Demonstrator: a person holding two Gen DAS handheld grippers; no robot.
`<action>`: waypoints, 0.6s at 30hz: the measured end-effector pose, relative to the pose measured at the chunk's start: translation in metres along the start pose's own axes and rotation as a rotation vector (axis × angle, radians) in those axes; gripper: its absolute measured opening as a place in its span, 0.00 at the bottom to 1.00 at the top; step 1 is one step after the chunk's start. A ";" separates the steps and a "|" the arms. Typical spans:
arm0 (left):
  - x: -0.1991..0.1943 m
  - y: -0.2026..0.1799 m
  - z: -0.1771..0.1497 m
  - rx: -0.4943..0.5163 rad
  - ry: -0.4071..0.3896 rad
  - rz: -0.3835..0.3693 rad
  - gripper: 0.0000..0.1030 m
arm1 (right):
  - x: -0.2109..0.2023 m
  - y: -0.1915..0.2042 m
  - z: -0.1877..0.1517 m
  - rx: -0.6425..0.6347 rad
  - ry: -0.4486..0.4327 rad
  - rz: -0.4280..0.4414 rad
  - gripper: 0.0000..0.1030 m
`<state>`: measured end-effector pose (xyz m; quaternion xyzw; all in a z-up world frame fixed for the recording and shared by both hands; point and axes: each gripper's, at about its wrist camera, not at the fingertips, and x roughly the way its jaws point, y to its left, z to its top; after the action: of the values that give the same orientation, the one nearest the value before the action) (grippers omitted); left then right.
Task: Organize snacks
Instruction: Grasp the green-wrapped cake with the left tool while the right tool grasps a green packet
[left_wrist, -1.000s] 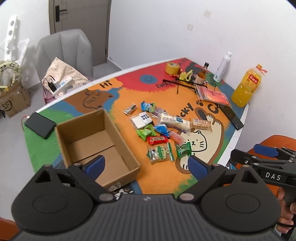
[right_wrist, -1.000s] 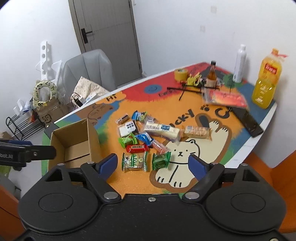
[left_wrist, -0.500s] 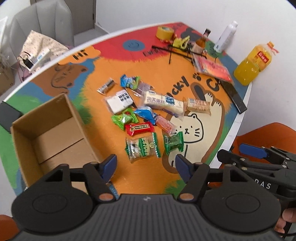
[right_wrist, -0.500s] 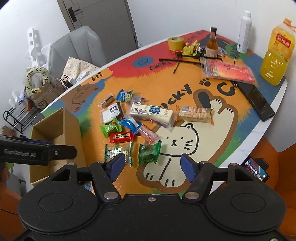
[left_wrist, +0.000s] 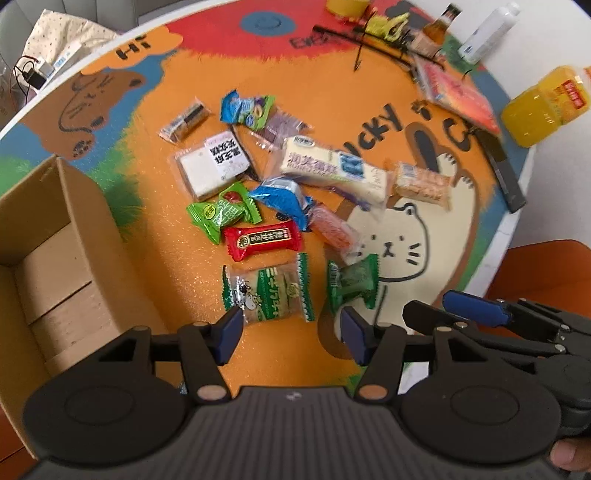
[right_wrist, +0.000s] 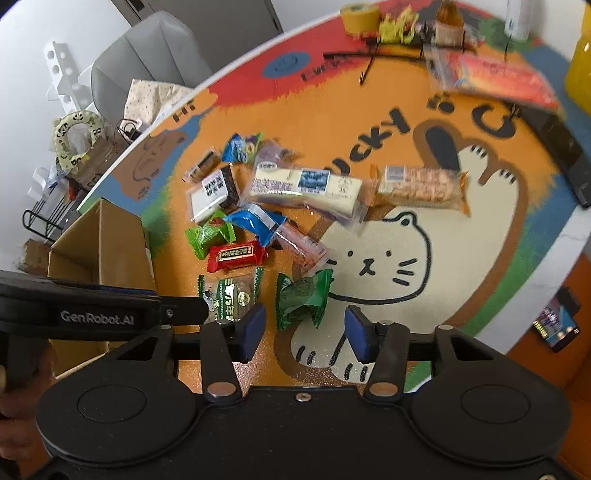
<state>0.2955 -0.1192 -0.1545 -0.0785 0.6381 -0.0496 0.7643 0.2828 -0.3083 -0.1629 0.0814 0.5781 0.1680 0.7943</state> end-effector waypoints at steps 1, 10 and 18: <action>0.006 0.001 0.003 -0.010 0.008 0.011 0.56 | 0.005 -0.002 0.003 -0.003 0.011 0.008 0.47; 0.044 0.008 0.017 -0.114 0.056 0.087 0.56 | 0.045 -0.024 0.019 -0.015 0.132 0.085 0.48; 0.070 0.009 0.027 -0.162 0.098 0.116 0.58 | 0.074 -0.030 0.030 -0.037 0.212 0.171 0.48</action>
<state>0.3349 -0.1214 -0.2194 -0.1004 0.6803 0.0424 0.7248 0.3372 -0.3071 -0.2292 0.0974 0.6467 0.2533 0.7128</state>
